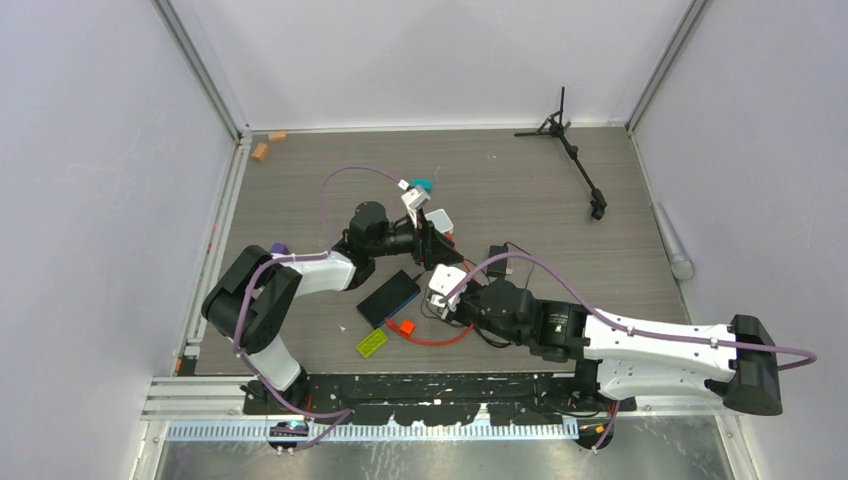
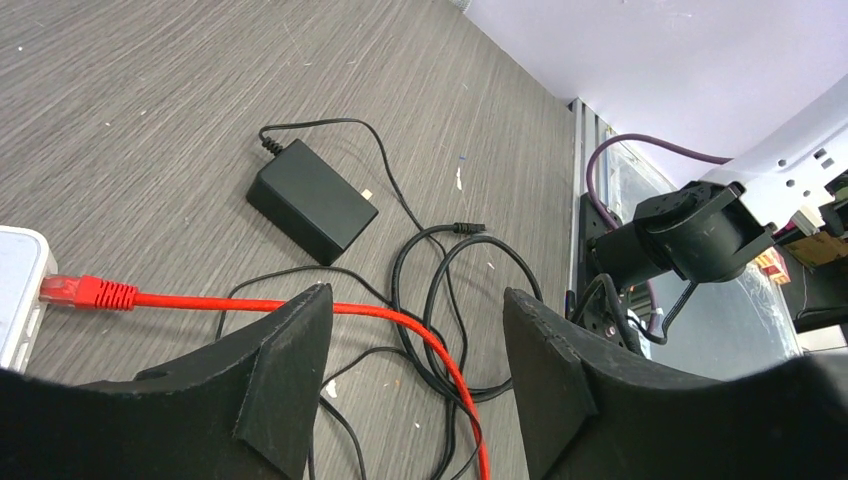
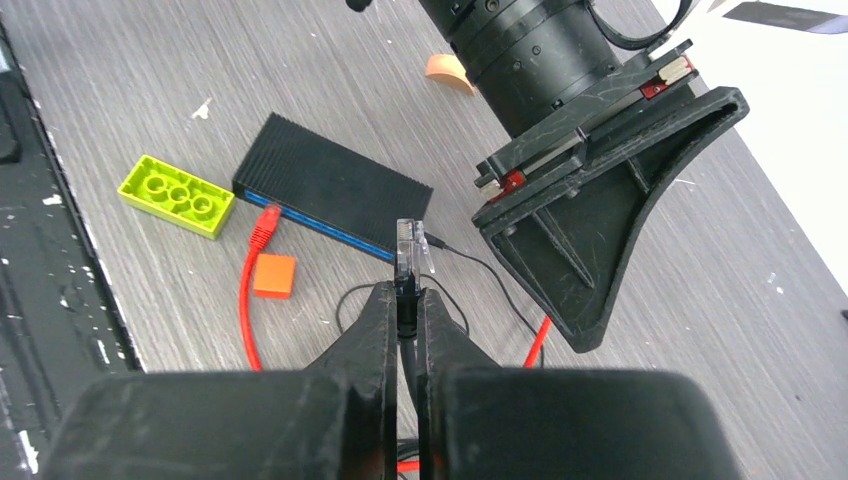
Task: Insert the plug into the switch port
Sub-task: Pick up the connector from the center of the board.
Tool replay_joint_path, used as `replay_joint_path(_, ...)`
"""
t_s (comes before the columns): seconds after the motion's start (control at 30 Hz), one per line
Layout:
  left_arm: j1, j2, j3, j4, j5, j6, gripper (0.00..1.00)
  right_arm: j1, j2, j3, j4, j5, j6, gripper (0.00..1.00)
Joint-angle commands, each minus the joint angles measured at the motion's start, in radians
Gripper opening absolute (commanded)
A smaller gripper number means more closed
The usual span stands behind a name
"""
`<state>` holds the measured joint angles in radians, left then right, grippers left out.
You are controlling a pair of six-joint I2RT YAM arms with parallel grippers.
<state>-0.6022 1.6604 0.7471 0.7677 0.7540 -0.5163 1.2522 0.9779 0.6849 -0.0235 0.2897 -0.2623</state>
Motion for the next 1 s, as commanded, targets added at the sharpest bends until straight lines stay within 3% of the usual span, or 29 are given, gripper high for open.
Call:
replay_joint_path(0.0, -0.003, -0.027, -0.005, 0.065, 0.021, 0.006, 0.64, 0.040, 0.011, 0.031, 0.071, 0.164, -0.045, 0.00)
replay_joint_path(0.53, -0.002, -0.035, -0.010, 0.053, 0.005, 0.020, 0.63, 0.144, 0.136, 0.059, 0.114, 0.440, -0.128, 0.00)
replay_joint_path(0.97, 0.009, -0.056, -0.025, 0.062, -0.004, 0.016, 0.63, 0.163, 0.135, 0.035, 0.170, 0.510, -0.158, 0.01)
